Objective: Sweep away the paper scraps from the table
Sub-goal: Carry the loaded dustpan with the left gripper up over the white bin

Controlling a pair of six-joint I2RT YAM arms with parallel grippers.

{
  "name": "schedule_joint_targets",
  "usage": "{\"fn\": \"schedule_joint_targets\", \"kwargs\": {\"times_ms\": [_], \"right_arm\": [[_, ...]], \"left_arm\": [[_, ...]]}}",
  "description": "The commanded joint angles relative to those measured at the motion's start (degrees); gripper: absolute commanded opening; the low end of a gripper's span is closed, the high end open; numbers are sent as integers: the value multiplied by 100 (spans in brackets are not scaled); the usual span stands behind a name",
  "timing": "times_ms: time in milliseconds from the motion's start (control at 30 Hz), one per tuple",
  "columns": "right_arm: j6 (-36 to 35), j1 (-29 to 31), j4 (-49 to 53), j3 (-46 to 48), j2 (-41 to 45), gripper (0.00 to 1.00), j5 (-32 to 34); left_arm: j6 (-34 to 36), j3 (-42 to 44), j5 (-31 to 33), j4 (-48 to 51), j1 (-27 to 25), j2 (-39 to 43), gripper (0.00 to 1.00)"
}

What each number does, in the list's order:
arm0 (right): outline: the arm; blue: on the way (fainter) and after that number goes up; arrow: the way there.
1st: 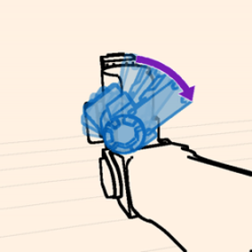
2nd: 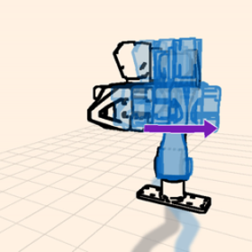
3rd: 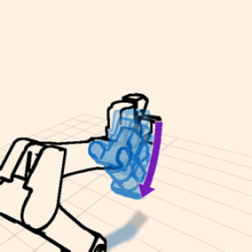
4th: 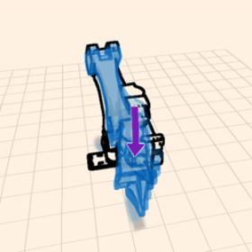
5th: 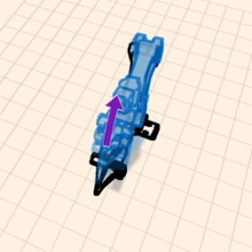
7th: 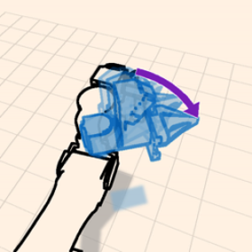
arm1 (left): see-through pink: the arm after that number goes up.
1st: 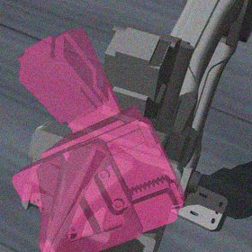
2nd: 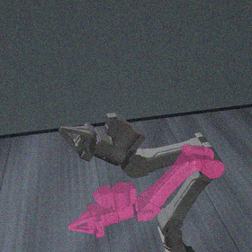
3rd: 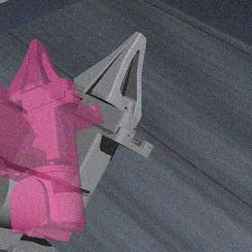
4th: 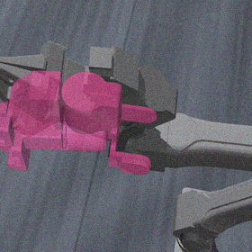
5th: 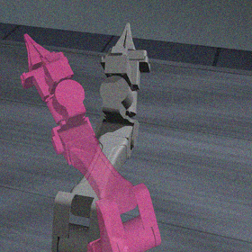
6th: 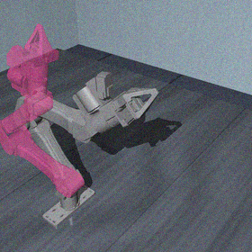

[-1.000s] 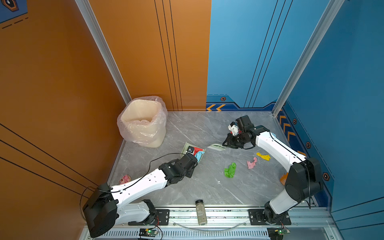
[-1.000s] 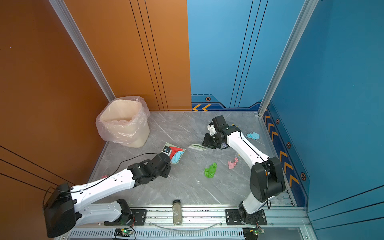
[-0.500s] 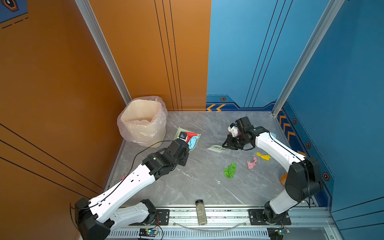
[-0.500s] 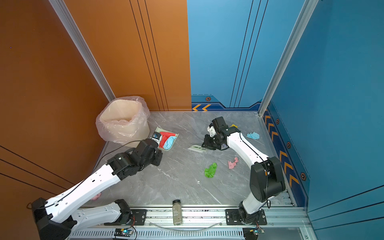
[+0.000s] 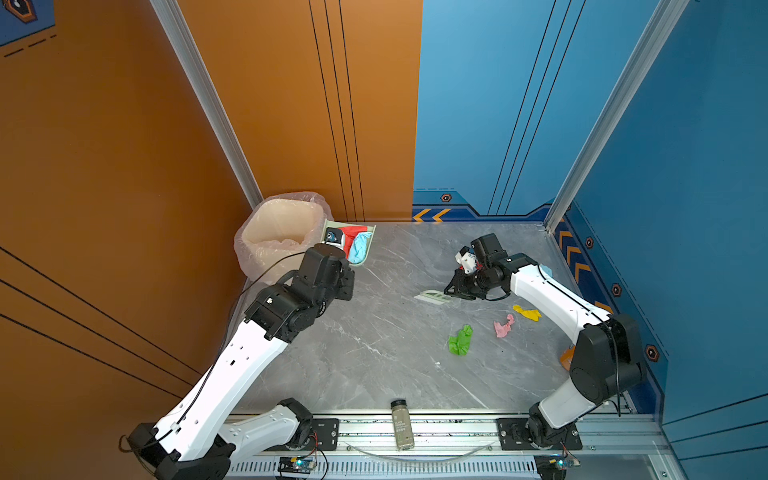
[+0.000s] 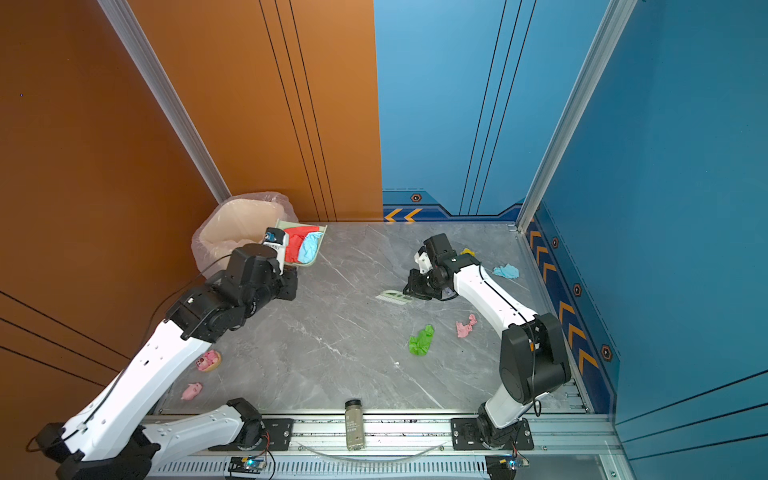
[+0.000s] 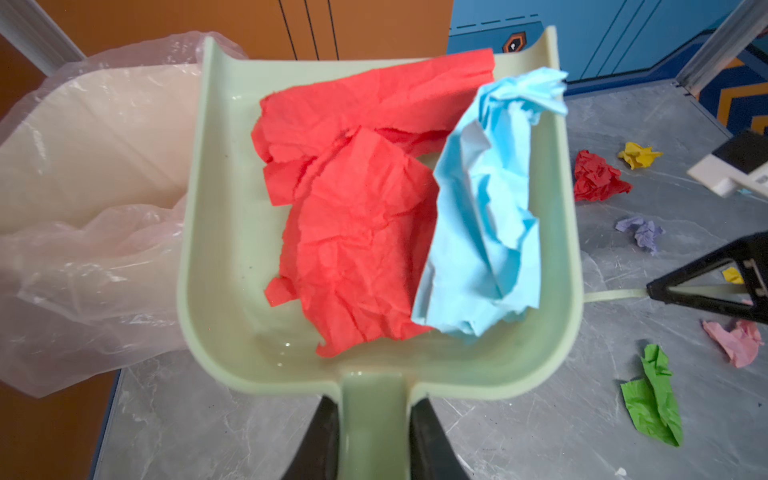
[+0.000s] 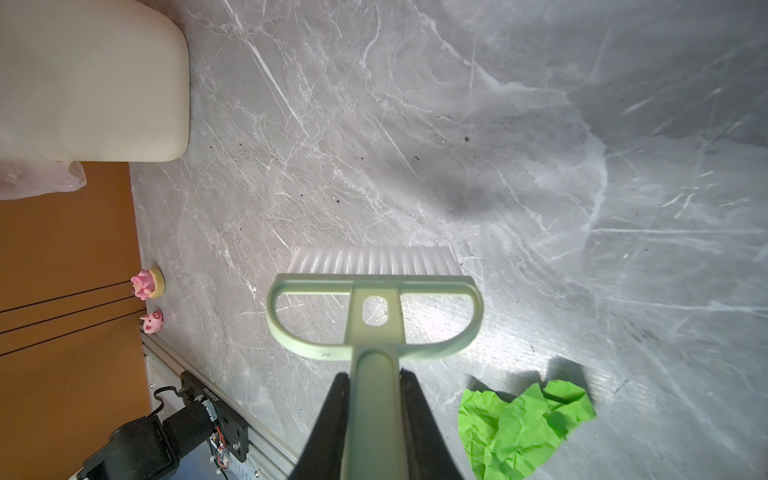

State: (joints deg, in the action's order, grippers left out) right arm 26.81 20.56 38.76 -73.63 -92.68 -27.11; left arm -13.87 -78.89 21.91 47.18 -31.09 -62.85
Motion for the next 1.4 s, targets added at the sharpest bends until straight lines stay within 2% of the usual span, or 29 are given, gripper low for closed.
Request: {"fn": "schedule_joint_targets", "kwargs": {"times_ms": [0, 300, 467, 967, 1200, 1367], "right_arm": [[-18, -12, -79, 50, 102, 0, -156], [-62, -7, -88, 104, 193, 0, -257], [-88, 29, -136, 190, 225, 0, -338], [-180, 44, -387, 244, 111, 0, -786], [-215, 56, -369, 309, 146, 0, -772], [-175, 47, -361, 235, 154, 0, -776]], "left_arm": [[68, -365, -277, 233, 319, -99, 0], [68, -896, -733, 297, 1376, -450, 0], [67, -1105, -917, 296, 1776, -666, 0], [121, -1930, -917, 663, 2324, -1355, 0], [212, -2572, -938, 963, 2596, -1750, 0], [260, -2837, -957, 1142, 2608, -2093, 0]]}}
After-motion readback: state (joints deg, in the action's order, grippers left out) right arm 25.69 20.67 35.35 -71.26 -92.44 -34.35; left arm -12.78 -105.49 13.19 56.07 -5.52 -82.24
